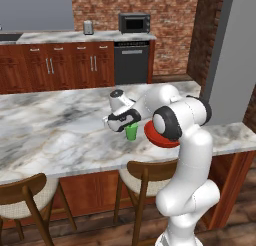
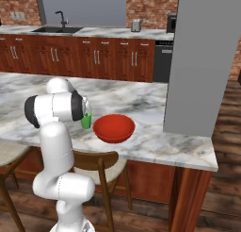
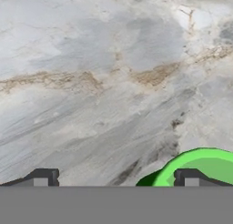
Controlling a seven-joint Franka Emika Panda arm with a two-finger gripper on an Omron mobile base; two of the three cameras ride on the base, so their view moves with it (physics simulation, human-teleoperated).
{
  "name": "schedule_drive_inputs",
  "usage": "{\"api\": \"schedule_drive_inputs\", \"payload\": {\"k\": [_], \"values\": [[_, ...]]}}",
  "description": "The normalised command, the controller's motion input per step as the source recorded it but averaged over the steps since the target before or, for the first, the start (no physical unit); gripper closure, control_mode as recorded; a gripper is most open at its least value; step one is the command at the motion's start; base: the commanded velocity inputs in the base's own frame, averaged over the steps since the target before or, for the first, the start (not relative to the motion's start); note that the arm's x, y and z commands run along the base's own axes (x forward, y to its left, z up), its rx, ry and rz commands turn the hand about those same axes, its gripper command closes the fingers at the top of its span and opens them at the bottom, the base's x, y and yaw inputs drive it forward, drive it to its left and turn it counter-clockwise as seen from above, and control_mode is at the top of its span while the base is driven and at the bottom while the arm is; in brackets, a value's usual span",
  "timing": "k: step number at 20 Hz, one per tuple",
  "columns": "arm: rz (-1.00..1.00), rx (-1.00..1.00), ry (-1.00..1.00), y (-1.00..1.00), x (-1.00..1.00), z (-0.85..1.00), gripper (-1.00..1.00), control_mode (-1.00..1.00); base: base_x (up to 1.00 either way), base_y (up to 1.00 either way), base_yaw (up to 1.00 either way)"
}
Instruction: Place the cup inside the bowl on the dining table and move the bowl to any counter.
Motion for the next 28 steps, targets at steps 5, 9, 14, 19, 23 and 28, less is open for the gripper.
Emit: {"api": "schedule_drive_inputs", "payload": {"k": [5, 9, 14, 19, 23, 28], "values": [[0.00, 0.00, 0.00, 0.00, 0.00, -0.02, -1.00, -1.00, 0.00, 0.00, 0.00], [0.00, 0.00, 0.00, 0.00, 0.00, 0.00, -1.00, -1.00, 0.00, 0.00, 0.00], [0.00, 0.00, 0.00, 0.00, 0.00, 0.00, 1.00, -1.00, 0.00, 0.00, 0.00], [0.00, 0.00, 0.00, 0.00, 0.00, 0.00, 1.00, -1.00, 0.00, 0.00, 0.00], [0.00, 0.00, 0.00, 0.00, 0.00, 0.00, 1.00, -1.00, 0.00, 0.00, 0.00], [0.01, 0.00, 0.00, 0.00, 0.00, 0.02, 1.00, -1.00, 0.00, 0.00, 0.00]]}}
